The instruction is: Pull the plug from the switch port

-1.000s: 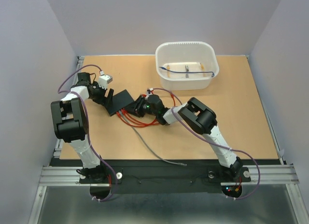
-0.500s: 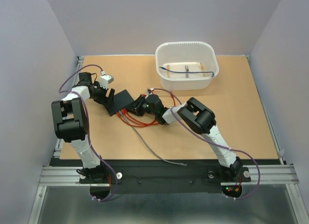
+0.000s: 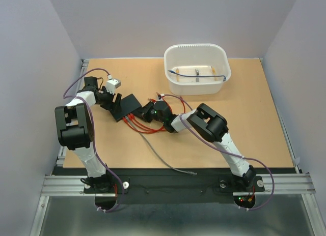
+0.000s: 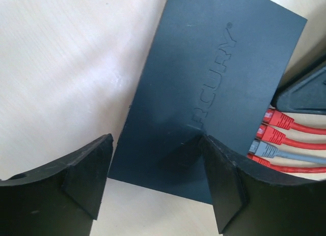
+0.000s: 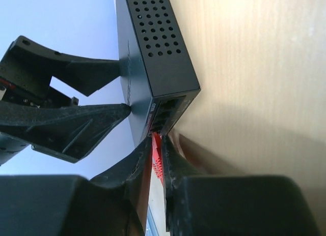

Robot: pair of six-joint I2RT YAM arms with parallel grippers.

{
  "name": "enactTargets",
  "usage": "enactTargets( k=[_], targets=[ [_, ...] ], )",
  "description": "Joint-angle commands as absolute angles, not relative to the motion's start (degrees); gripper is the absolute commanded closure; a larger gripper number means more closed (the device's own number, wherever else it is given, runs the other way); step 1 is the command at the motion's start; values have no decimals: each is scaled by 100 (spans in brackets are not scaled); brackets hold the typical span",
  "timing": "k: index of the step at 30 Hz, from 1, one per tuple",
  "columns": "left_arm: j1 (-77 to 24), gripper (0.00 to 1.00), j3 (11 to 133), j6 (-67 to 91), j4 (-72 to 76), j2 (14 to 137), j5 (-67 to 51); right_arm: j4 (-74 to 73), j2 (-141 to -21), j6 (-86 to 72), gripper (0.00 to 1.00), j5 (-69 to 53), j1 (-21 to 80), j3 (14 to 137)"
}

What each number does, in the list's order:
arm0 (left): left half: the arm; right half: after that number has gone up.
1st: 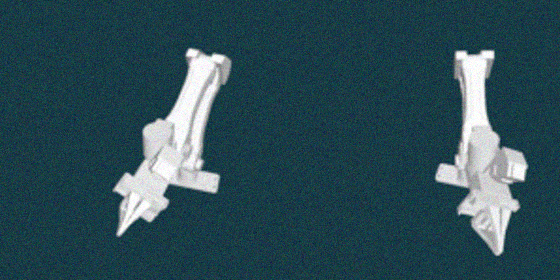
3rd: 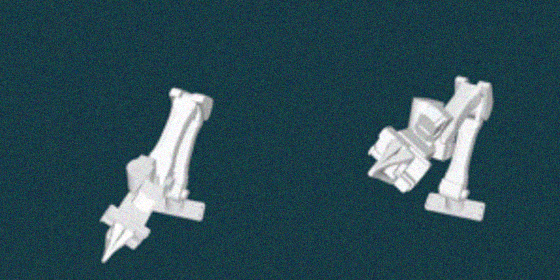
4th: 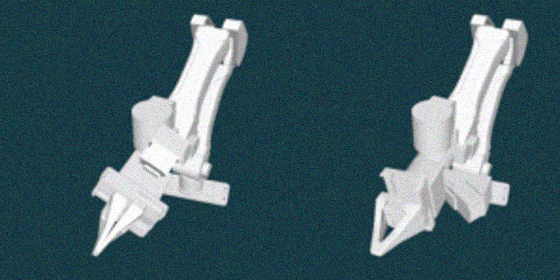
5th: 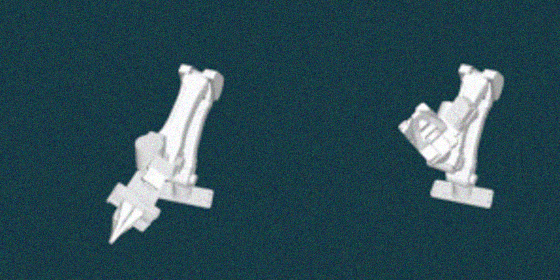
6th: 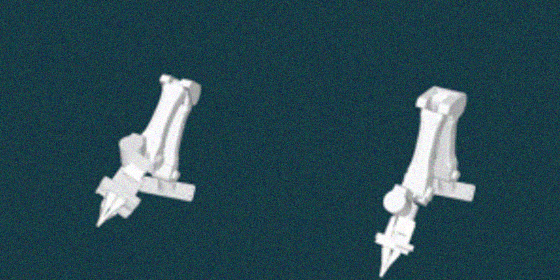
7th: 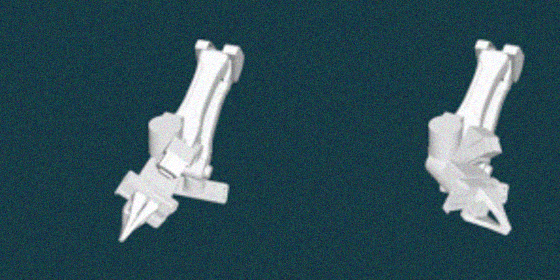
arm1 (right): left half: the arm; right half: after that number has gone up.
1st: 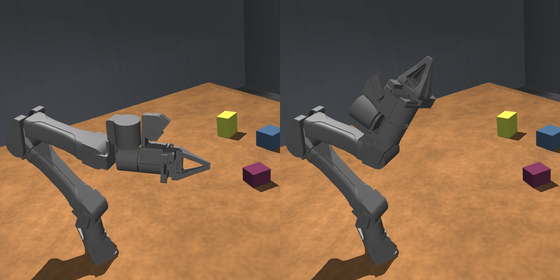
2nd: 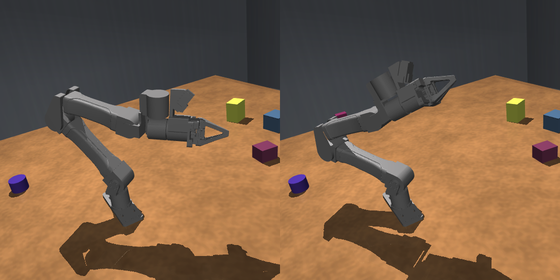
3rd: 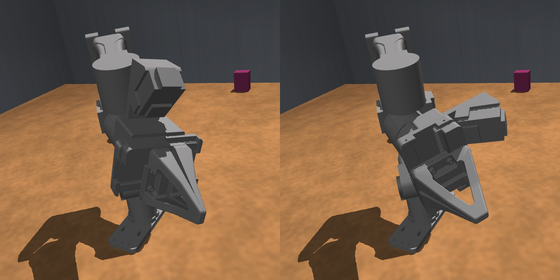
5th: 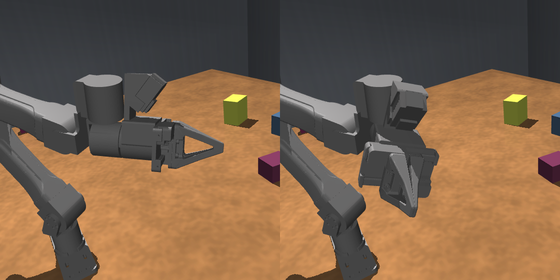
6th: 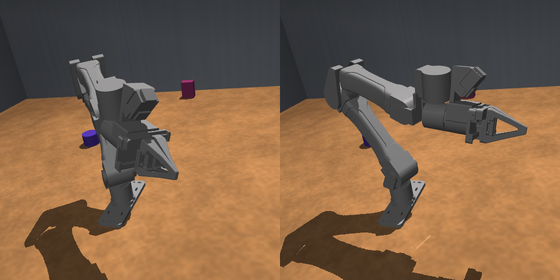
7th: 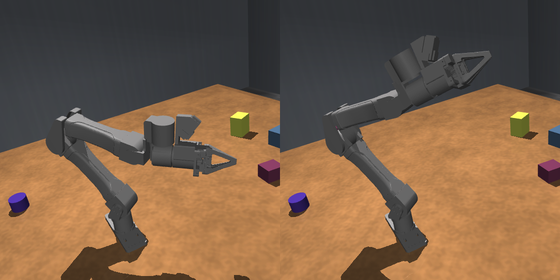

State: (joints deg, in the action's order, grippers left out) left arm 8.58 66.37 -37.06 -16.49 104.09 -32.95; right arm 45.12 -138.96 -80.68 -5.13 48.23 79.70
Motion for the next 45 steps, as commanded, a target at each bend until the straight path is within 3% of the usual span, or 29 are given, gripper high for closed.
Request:
enactTargets(
  k=[1,5,15,20,33,45],
  targets=[
    [739,22,6434,-3727,-1819,10327,-3357,3832,-14098,-7876,75,175,4992,7787],
    [642,23,6355,-3735,-1819,10371,-3419,3823,-14168,-7831,68,79,5001,7980],
    [633,25,6354,-3691,-1802,10450,-3516,3735,-14317,-7901,68,44,5124,7866],
    [615,25,6319,-3691,-1793,10468,-3525,3691,-14309,-7849,62,114,5221,7893],
    [598,26,6284,-3639,-1767,10441,-3586,3665,-13948,-7831,64,369,5335,7076],
    [598,26,6240,-3647,-1749,10397,-3568,3797,-14264,-7805,66,255,5256,7567]
  ],
)
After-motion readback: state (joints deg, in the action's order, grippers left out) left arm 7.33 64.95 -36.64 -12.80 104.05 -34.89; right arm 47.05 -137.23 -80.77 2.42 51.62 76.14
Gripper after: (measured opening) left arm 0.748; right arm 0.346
